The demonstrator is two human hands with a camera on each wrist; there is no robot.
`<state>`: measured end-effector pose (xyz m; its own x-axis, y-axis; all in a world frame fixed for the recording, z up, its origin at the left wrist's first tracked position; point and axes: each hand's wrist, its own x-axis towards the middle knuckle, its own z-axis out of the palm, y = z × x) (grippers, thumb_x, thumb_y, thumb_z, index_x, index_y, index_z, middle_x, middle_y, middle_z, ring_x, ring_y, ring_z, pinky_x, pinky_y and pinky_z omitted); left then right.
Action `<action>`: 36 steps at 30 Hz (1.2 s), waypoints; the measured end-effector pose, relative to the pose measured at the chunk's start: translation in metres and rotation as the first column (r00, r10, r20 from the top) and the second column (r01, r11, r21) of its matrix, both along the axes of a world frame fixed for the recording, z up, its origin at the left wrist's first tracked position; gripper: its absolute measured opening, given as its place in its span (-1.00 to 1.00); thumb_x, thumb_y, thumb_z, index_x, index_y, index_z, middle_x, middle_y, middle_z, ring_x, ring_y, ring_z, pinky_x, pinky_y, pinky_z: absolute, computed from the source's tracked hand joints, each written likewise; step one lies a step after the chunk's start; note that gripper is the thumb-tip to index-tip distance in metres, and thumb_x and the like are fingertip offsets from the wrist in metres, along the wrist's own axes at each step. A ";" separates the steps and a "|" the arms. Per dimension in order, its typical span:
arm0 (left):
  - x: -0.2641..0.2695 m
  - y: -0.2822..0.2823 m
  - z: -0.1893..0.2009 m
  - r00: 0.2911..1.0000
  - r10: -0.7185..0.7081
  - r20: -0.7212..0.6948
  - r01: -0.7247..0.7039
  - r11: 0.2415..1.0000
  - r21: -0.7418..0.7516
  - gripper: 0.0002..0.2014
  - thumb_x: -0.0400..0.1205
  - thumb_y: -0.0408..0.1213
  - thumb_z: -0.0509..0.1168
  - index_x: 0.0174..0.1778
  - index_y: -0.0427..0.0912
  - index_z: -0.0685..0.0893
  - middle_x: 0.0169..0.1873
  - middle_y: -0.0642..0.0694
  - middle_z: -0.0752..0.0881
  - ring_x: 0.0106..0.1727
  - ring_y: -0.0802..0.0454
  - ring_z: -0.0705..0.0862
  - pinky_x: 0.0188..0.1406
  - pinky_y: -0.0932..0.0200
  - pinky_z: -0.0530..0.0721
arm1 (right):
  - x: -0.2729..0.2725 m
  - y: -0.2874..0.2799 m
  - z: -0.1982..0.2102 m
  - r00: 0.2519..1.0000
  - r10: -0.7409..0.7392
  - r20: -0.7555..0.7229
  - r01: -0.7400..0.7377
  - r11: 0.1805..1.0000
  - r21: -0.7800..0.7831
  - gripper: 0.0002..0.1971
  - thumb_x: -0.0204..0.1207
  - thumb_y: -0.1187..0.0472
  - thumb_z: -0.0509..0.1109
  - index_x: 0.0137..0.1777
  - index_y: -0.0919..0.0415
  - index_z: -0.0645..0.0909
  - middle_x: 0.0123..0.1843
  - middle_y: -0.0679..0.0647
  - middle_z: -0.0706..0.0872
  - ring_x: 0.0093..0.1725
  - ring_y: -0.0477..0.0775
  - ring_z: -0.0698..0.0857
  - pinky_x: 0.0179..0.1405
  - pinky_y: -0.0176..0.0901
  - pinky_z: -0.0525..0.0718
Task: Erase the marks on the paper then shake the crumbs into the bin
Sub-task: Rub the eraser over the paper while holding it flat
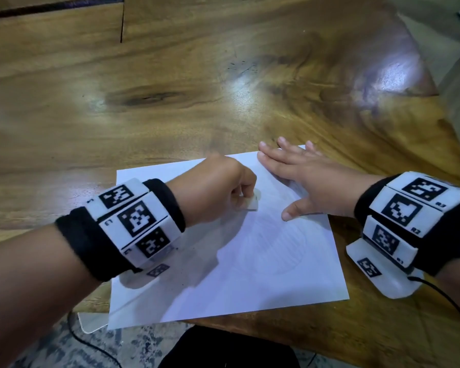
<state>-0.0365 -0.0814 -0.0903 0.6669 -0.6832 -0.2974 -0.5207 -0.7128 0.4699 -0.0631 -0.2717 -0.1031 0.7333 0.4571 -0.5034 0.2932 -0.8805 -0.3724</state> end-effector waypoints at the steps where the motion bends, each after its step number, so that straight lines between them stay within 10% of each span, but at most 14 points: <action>1: 0.002 0.002 -0.001 1.000 -0.004 0.009 0.004 1.000 -0.004 -0.96 0.44 -0.33 0.40 -0.29 -0.11 0.68 -0.55 0.13 0.47 -0.49 0.21 0.43 -0.47 0.50 0.36 | 0.000 0.000 0.000 1.000 -0.002 -0.001 0.002 1.000 0.002 0.05 0.37 -0.09 0.46 0.60 -0.12 -0.28 0.45 -0.41 -0.43 0.48 -0.30 -0.44 0.46 -0.14 -0.46; 6: 0.013 -0.013 -0.004 0.961 0.248 0.120 -0.231 0.963 -0.139 -0.90 0.46 -0.33 0.38 -0.14 -0.22 0.67 -0.34 -0.05 0.55 -0.32 0.00 0.48 -0.43 0.24 0.20 | 0.000 0.002 0.000 1.000 -0.021 -0.005 0.021 1.000 0.001 0.07 0.35 -0.08 0.49 0.59 -0.14 -0.30 0.45 -0.43 -0.43 0.47 -0.31 -0.44 0.45 -0.14 -0.47; 12: -0.006 0.009 -0.002 0.998 -0.064 -0.020 0.063 0.998 -0.026 -0.96 0.44 -0.34 0.37 -0.26 -0.11 0.68 -0.43 -0.01 0.61 -0.37 0.06 0.45 -0.39 0.43 0.36 | 0.000 0.002 0.001 1.000 -0.013 -0.001 0.013 1.000 -0.013 0.05 0.36 -0.07 0.48 0.60 -0.11 -0.27 0.45 -0.41 -0.43 0.47 -0.30 -0.45 0.44 -0.15 -0.46; 17: 0.019 -0.011 -0.003 0.982 0.171 0.082 -0.159 0.978 -0.137 -0.82 0.45 -0.31 0.41 -0.04 -0.15 0.70 -0.30 -0.08 0.63 -0.30 0.01 0.51 -0.38 0.29 0.24 | 0.000 0.004 0.003 1.000 -0.016 0.000 0.016 1.000 -0.024 0.06 0.36 -0.08 0.47 0.59 -0.11 -0.29 0.44 -0.40 -0.44 0.47 -0.29 -0.44 0.47 -0.12 -0.43; 22: -0.009 0.017 -0.007 0.997 -0.071 0.017 0.072 0.987 -0.144 -0.91 0.43 -0.24 0.37 -0.39 -0.09 0.67 -0.51 0.05 0.50 -0.45 0.09 0.46 -0.45 0.31 0.28 | -0.001 0.003 0.003 1.000 -0.019 -0.005 0.019 1.000 -0.008 0.03 0.37 -0.06 0.47 0.61 -0.11 -0.25 0.45 -0.39 -0.43 0.47 -0.29 -0.44 0.44 -0.17 -0.46; 30: 0.019 -0.002 0.000 0.995 0.033 0.093 -0.024 0.995 -0.094 -0.85 0.45 -0.21 0.41 -0.14 -0.19 0.76 -0.33 -0.10 0.65 -0.28 -0.03 0.56 -0.46 0.27 0.25 | -0.001 0.003 0.002 1.000 -0.025 -0.005 0.025 1.000 -0.012 0.04 0.37 -0.08 0.47 0.60 -0.12 -0.28 0.46 -0.40 -0.42 0.47 -0.30 -0.43 0.46 -0.16 -0.44; 36: -0.021 0.040 -0.006 0.991 -0.135 -0.006 0.133 0.986 -0.102 -0.87 0.47 -0.16 0.33 -0.35 -0.10 0.70 -0.43 -0.10 0.64 -0.37 -0.04 0.59 -0.32 0.19 0.47 | -0.001 0.003 0.003 1.000 -0.026 -0.008 0.026 1.000 -0.012 0.02 0.38 -0.06 0.47 0.60 -0.11 -0.25 0.46 -0.39 -0.41 0.46 -0.31 -0.43 0.51 -0.12 -0.43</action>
